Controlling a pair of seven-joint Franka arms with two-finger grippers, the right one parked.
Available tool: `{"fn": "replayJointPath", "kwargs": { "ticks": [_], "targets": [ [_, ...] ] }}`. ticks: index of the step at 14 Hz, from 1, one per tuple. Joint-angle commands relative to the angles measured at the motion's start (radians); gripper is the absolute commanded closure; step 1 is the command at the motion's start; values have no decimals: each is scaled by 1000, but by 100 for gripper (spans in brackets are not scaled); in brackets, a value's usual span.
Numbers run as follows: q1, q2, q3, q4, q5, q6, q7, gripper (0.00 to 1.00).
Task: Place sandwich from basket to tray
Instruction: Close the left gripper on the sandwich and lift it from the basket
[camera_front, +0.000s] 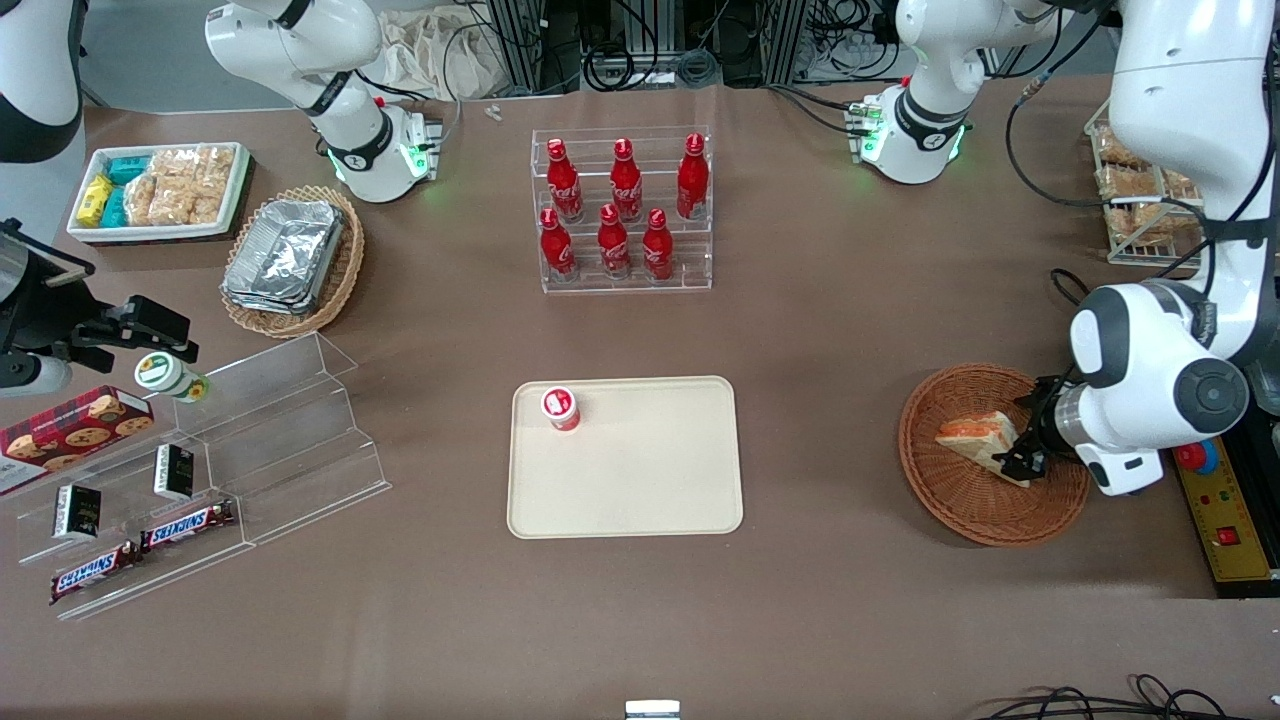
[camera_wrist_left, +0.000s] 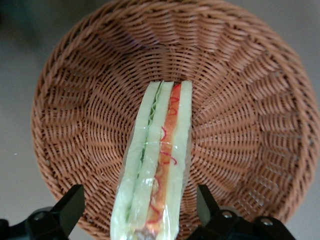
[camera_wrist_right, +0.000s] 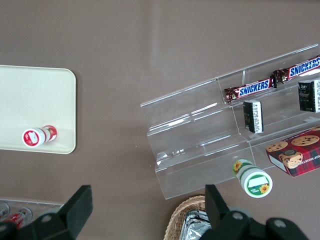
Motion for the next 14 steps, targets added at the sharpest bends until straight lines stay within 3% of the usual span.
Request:
{"fn": "replayJointPath", "kwargs": {
  "ticks": [1, 2, 3, 4, 5, 8, 14],
  "targets": [
    [-2, 29, -2, -18, 2, 79, -44, 0],
    [0, 41, -2, -15, -2, 85, -44, 1],
    [-3, 56, -3, -9, -3, 93, -46, 29],
    [-3, 55, -3, -10, -3, 96, -46, 81],
    [-3, 55, -5, -12, -3, 96, -38, 100],
    [-8, 11, -8, -10, 1, 60, -8, 100],
    [-14, -174, -11, 63, 0, -307, 469, 100]
  ]
}}
